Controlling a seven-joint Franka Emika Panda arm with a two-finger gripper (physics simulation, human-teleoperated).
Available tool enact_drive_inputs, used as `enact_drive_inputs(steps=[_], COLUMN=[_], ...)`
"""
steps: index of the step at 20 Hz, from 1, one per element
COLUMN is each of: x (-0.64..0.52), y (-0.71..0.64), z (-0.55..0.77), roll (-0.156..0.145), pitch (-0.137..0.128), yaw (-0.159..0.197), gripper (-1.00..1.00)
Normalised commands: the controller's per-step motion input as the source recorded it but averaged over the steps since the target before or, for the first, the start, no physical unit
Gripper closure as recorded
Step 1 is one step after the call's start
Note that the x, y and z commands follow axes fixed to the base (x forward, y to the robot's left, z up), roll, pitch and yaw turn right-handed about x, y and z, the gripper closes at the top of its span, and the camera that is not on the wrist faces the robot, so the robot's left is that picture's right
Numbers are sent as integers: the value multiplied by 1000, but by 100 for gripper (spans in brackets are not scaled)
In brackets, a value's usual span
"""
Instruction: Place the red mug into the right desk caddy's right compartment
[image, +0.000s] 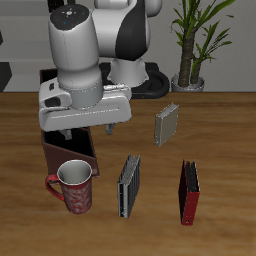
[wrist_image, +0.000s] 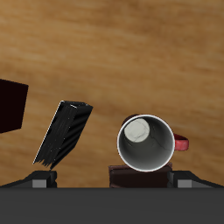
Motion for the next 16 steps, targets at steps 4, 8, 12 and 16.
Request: enact_drive_inputs(steps=[4, 8, 12, 16], x=[-62, -58, -7, 42], y=[-154, -141, -169, -76], z=[-302, -362, -340, -292], roll=[-18, -8, -36, -31], pitch=[-11, -2, 9, 26], yaw=[10, -4, -26, -6], gripper=[-100, -100, -100, -100])
